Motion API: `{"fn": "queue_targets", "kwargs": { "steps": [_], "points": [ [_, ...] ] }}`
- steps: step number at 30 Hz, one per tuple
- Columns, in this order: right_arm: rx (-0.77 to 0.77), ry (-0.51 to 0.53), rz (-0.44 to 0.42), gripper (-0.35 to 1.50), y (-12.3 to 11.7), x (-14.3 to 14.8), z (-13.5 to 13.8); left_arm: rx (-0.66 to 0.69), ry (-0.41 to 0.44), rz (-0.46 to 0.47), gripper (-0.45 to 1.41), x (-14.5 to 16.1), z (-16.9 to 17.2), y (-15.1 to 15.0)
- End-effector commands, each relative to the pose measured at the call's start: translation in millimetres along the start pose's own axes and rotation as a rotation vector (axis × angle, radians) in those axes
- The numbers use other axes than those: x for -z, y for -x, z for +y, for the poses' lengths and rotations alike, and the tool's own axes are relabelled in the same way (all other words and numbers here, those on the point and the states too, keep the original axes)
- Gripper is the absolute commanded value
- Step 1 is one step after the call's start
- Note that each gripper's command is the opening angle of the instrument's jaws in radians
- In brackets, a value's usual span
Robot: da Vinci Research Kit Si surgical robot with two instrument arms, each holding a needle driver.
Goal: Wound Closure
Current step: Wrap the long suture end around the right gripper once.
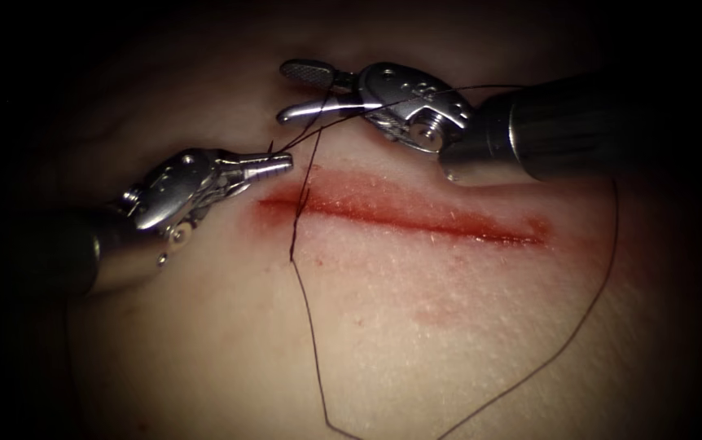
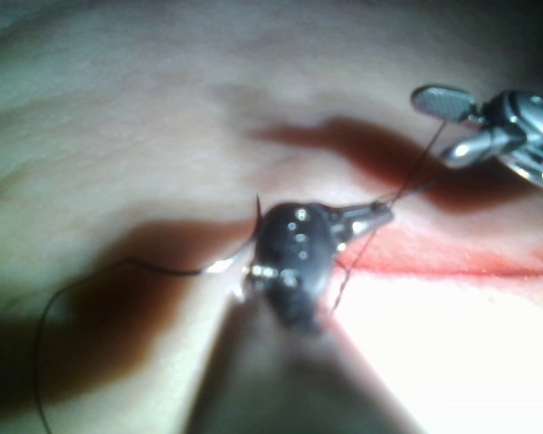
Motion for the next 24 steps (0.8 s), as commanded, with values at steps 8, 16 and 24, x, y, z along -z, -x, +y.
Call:
{"fn": "queue_targets", "kwargs": {
  "steps": [8, 16, 24],
  "points": [
    [-0.001, -0.012, 0.033, 0.78, 0.1, 0.2, -0.3, 0.019, 0.014, 0.006, -0.35, -0.2, -1.7, 1.6],
    [0.021, -0.085, 0.049, 0.77, 0.0, 0.9, -1.6, 0.035, 0.034, 0.019, -0.35, 1.5, -2.4, 0.8],
    [0.048, -0.125, 0.034, 0.77, -0.5, 1.1, -2.3, 0.051, 0.042, 0.023, -0.35, 2.0, -2.4, -0.4]
  ]
}}
